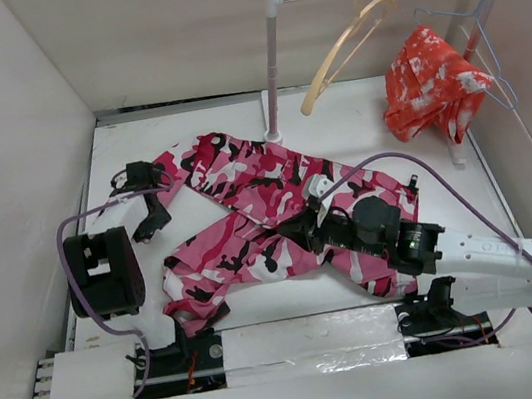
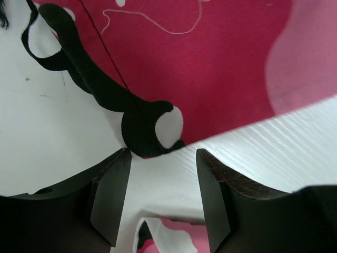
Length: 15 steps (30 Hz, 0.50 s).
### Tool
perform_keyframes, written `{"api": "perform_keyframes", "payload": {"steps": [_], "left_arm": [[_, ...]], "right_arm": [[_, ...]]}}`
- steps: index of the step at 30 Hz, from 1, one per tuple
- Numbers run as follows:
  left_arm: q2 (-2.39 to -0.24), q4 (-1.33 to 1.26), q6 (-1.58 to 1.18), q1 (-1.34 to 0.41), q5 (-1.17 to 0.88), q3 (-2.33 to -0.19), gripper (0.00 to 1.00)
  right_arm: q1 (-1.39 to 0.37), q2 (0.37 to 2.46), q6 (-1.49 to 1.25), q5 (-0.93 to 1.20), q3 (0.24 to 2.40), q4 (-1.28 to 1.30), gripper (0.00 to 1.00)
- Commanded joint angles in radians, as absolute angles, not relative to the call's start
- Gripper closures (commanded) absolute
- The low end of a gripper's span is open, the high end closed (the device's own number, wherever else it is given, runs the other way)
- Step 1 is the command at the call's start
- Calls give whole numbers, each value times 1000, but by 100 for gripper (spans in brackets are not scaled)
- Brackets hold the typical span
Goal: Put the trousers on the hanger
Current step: Flatten out the trousers at the center of the board.
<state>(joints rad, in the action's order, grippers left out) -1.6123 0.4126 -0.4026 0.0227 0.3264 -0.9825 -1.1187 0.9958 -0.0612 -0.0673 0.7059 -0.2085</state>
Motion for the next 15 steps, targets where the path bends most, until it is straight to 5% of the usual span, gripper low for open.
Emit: {"api": "perform_keyframes", "payload": {"steps": [1,12,13,14,15], "left_arm": [[-1721,466,-413,40,377,-1037,50],[-1783,428,-390,48,609,-1100,63],[-1787,429,-387,48,624,-1114,70],[-1789,442,-387,48,652,-1124,90],[-1790,449,-390,48,664,-1147,100]], "right_arm": [[-1111,968,-66,-44,698,-224,75],[-1111,994,-66,25,699,-247,75],[-1111,997,-64,26,701,-248,75],[-1111,1000,-63,25,701,-252,76],[-1111,1002,-64,26,701,-252,76]]}}
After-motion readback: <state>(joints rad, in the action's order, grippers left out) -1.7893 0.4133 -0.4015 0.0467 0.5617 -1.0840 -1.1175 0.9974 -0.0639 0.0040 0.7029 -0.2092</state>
